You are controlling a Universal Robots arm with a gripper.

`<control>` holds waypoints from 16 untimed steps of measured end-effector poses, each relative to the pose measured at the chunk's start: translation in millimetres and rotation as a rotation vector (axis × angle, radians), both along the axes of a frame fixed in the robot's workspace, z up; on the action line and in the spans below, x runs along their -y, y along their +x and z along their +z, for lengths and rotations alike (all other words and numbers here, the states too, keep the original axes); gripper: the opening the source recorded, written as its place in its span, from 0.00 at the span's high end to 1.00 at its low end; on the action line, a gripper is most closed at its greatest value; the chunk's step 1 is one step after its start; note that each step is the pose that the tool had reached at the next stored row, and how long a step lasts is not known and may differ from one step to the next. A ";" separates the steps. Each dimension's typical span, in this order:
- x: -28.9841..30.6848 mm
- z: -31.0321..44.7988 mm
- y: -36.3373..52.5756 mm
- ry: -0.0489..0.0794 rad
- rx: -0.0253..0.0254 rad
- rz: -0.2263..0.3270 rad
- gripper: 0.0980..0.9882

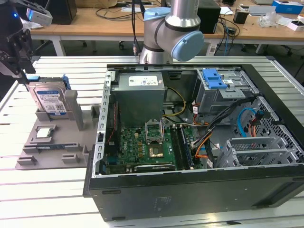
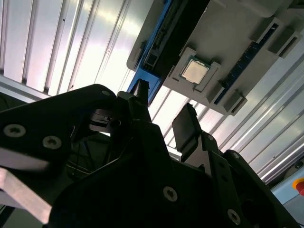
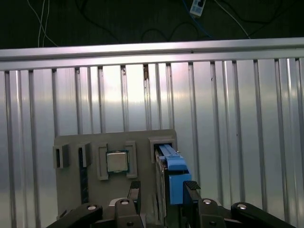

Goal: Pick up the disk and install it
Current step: 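Pick up the disk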

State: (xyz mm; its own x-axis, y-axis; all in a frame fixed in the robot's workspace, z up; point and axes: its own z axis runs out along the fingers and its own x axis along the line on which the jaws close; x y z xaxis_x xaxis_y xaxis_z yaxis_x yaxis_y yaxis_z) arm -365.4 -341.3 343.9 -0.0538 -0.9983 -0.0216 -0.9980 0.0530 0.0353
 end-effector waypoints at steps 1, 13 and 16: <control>-1.1 -0.9 0.7 0.000 -0.0001 0.001 0.57; -17.0 -21.1 6.9 -0.002 -0.0003 0.055 0.57; -17.0 -30.9 8.7 -0.004 -0.0009 0.072 0.57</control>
